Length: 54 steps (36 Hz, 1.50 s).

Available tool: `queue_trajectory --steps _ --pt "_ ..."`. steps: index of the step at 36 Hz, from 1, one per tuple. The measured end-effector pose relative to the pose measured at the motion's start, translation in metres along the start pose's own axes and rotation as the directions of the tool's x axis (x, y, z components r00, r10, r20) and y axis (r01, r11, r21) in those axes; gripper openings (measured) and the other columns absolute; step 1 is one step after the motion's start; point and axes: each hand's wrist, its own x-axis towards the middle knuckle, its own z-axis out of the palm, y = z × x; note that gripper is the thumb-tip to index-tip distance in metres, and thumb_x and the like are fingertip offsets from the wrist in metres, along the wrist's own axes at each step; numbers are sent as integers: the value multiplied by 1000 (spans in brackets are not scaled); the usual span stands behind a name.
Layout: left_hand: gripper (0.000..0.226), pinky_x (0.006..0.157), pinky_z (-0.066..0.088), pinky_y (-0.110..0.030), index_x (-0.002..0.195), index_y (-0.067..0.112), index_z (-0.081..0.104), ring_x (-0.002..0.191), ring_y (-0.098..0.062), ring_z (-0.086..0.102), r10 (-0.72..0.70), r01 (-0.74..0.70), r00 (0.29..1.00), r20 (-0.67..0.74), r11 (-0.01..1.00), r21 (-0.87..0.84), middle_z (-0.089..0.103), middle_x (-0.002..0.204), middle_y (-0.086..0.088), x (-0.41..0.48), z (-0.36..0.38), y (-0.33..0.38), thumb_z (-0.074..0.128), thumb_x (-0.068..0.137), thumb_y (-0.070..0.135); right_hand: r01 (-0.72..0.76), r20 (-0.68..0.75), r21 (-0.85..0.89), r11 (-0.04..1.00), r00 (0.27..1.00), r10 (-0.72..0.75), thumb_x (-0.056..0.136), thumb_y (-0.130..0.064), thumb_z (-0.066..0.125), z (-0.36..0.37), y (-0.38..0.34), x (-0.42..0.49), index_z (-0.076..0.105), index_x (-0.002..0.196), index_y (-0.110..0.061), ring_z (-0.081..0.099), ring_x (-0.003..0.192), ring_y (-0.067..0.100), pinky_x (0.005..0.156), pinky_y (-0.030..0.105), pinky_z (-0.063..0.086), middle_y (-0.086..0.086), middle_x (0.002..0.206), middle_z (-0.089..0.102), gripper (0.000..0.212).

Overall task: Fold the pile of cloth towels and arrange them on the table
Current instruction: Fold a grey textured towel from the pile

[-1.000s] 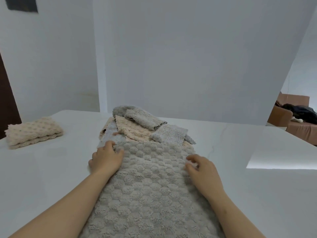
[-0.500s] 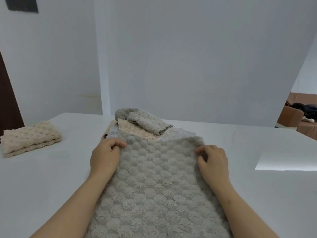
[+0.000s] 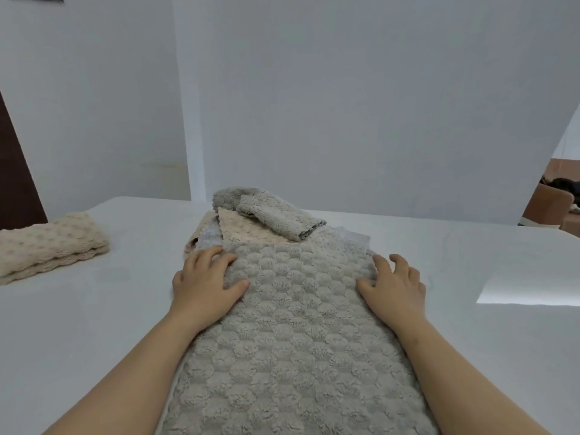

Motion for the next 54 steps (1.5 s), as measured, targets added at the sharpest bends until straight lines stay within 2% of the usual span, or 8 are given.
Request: queue_trajectory --steps 6,12,19,25,35,42,48,54 --pt "52 110 19 -42 134 31 42 139 -22 12 34 -40 993 -117 998 -48 24 147 2 -13 -4 1 58 85 41 76 -110 -87 993 990 -85 93 -30 39 -10 4 -17 34 140 -25 21 136 25 110 38 19 4 150 23 48" --pt "22 92 30 -27 106 24 64 114 -20 40 161 -196 965 -208 968 -156 47 104 7 -47 -10 7 61 85 26 267 -114 -77 961 955 -275 92 -28 44 -23 8 -54 55 119 -24 43 116 20 96 30 29 -2 122 52 29" --pt "25 73 36 -6 73 48 55 92 5 47 360 -361 931 -59 881 -306 54 83 21 -106 -20 9 36 64 61 357 -255 -131 925 889 -380 69 -29 53 -30 18 -113 56 58 -27 56 53 13 56 21 35 -11 56 53 11" --pt "10 77 39 -11 73 66 52 92 5 50 512 -473 856 70 831 -293 57 93 22 -133 -25 1 48 65 66 518 -70 66 853 855 -514 79 -43 34 -37 28 -145 58 71 -22 43 66 6 61 12 29 -17 68 44 32" --pt "48 94 31 -9 92 74 40 108 11 38 584 -539 789 191 807 -241 45 106 32 -135 -31 -10 43 49 93 535 147 91 840 827 -542 55 -80 30 -46 36 -155 57 105 -32 39 105 5 91 17 27 -18 99 43 75" --pt "30 70 36 -4 94 36 49 84 3 49 603 -606 793 -87 795 -10 62 80 26 -133 -25 -12 48 65 27 547 65 73 834 832 -551 67 -64 26 -47 35 -153 58 111 -28 48 104 9 88 19 35 -14 104 56 66" --pt "51 71 36 -2 93 48 40 87 10 51 358 -390 921 -157 869 -305 57 95 30 -129 -34 -17 50 71 3 468 0 21 883 884 -468 84 -10 49 -52 39 -149 48 124 -23 47 110 16 80 19 28 -8 116 56 42" --pt "40 60 37 -6 82 27 46 69 -3 57 55 -140 984 -171 831 -538 59 88 13 -126 -37 -11 54 74 -12 297 -56 328 897 954 -296 75 2 58 -56 49 -143 50 79 -42 52 86 9 73 6 35 -24 82 55 45"
